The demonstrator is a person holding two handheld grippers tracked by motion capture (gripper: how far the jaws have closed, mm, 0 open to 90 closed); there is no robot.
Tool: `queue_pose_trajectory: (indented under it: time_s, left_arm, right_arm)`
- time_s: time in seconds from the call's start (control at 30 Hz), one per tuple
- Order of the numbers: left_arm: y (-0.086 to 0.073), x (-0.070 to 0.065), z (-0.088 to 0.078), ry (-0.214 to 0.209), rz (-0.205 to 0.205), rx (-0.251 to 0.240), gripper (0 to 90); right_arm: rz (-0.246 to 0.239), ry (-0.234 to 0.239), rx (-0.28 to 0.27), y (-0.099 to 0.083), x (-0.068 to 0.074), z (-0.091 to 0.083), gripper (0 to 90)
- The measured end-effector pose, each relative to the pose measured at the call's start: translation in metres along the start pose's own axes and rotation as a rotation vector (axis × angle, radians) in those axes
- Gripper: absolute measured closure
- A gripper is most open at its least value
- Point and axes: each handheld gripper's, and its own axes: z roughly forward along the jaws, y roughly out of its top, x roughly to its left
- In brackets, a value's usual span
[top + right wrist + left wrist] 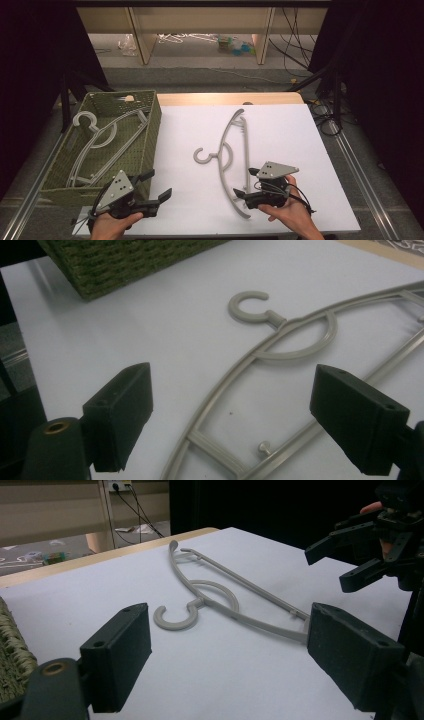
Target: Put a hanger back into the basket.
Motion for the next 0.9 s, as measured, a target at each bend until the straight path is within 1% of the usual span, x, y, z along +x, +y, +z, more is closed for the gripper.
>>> queue_pose_trajectory:
  time_s: [0.07, 0.1, 0.17, 0.2, 0.23, 0.27, 0.3, 0.33, 0.37, 0.4, 0.43, 0.47, 0.5, 0.53, 0.57, 0.6, 0.63, 0.67, 0.7, 0.73, 0.77, 0.8, 0.83, 0.87, 0.9]
  left_arm:
    - [-0.001, 0.001, 0.000, 0.015, -0.002, 0.003, 17.7]
    - [-0.002, 0.003, 0.001, 0.014, -0.011, -0.006, 17.5]
    - [-0.002, 0.003, 0.001, 0.019, -0.010, -0.006, 17.5]
    - [-0.002, 0.004, 0.000, 0.021, -0.001, 0.000, 17.4]
    - [-0.002, 0.004, 0.000, 0.021, -0.001, 0.000, 17.5]
    - [-0.002, 0.003, 0.001, 0.016, -0.003, -0.008, 17.5]
    - [-0.002, 0.003, 0.001, 0.016, -0.003, -0.008, 17.5]
    - [-0.002, 0.003, 0.001, 0.017, 0.000, 0.000, 17.5]
    - [-0.003, 0.002, 0.001, 0.020, -0.002, 0.007, 17.5]
    - [-0.003, 0.003, 0.001, 0.018, 0.004, 0.006, 17.5]
    - [-0.003, 0.003, 0.002, 0.006, 0.010, 0.006, 17.4]
    - [-0.003, 0.003, 0.002, 0.006, 0.010, 0.006, 17.2]
    - [-0.002, 0.003, 0.002, -0.003, 0.012, 0.002, 17.0]
    - [-0.002, 0.003, 0.002, -0.003, 0.012, 0.002, 17.1]
    - [-0.003, 0.002, 0.002, -0.002, 0.011, 0.004, 17.1]
    - [-0.003, 0.002, 0.002, -0.004, 0.013, 0.005, 17.0]
    - [-0.003, 0.002, 0.003, -0.008, 0.012, 0.003, 16.9]
    - [-0.003, 0.003, 0.003, -0.007, 0.020, 0.012, 16.8]
    - [-0.003, 0.003, 0.003, -0.007, 0.020, 0.012, 16.7]
    - [-0.003, 0.002, 0.003, -0.004, 0.014, 0.012, 16.7]
    - [-0.003, 0.002, 0.003, -0.001, -0.007, 0.010, 16.7]
    - [-0.003, 0.002, 0.003, -0.001, -0.007, 0.010, 16.7]
    - [-0.003, 0.002, 0.003, -0.005, -0.008, 0.005, 16.7]
    - [-0.003, 0.003, 0.003, -0.009, 0.002, 0.001, 16.7]
    - [-0.003, 0.003, 0.002, -0.006, 0.013, 0.007, 16.7]
  right_arm:
    - [-0.002, -0.003, 0.012, 0.000, -0.001, 0.005, 17.1]
    - [-0.006, -0.003, 0.024, 0.001, 0.000, 0.010, 16.8]
    - [-0.006, -0.008, 0.030, 0.001, 0.000, 0.013, 16.7]
    - [-0.022, 0.002, 0.055, 0.002, 0.000, 0.022, 17.0]
    - [-0.022, 0.002, 0.055, 0.002, 0.000, 0.022, 17.0]
    - [-0.027, 0.000, 0.095, 0.002, 0.000, 0.030, 18.2]
    - [-0.027, 0.000, 0.095, 0.002, 0.000, 0.030, 18.2]
    - [-0.032, -0.005, 0.108, 0.002, 0.000, 0.033, 18.4]
    - [-0.033, 0.005, 0.133, 0.002, 0.000, 0.036, 18.8]
    - [-0.031, -0.008, 0.128, 0.001, 0.001, 0.040, 19.9]
    - [-0.036, -0.007, 0.147, 0.001, 0.001, 0.044, 21.6]
    - [-0.036, -0.007, 0.147, 0.001, 0.001, 0.044, 21.6]
    - [-0.048, 0.006, 0.179, 0.003, 0.000, 0.049, 23.7]
    - [-0.048, 0.006, 0.179, 0.003, 0.000, 0.049, 23.7]
    - [-0.047, 0.002, 0.188, 0.003, 0.000, 0.052, 24.8]
    - [-0.060, 0.004, 0.201, 0.004, -0.002, 0.056, 26.1]
    - [-0.051, -0.003, 0.216, 0.004, -0.001, 0.061, 27.8]
    - [-0.041, -0.003, 0.253, 0.007, -0.003, 0.068, 29.8]
    - [-0.041, -0.003, 0.253, 0.007, -0.003, 0.068, 29.8]
    - [-0.038, -0.008, 0.252, 0.008, -0.003, 0.073, 31.6]
    - [-0.019, -0.002, 0.281, 0.011, -0.004, 0.079, 36.5]
    - [-0.019, -0.002, 0.281, 0.011, -0.004, 0.079, 36.5]
    - [-0.024, -0.002, 0.298, 0.013, -0.004, 0.083, 37.6]
    - [-0.016, -0.001, 0.320, 0.014, -0.004, 0.085, 39.0]
    - [-0.017, -0.004, 0.333, 0.016, -0.004, 0.088, 39.9]
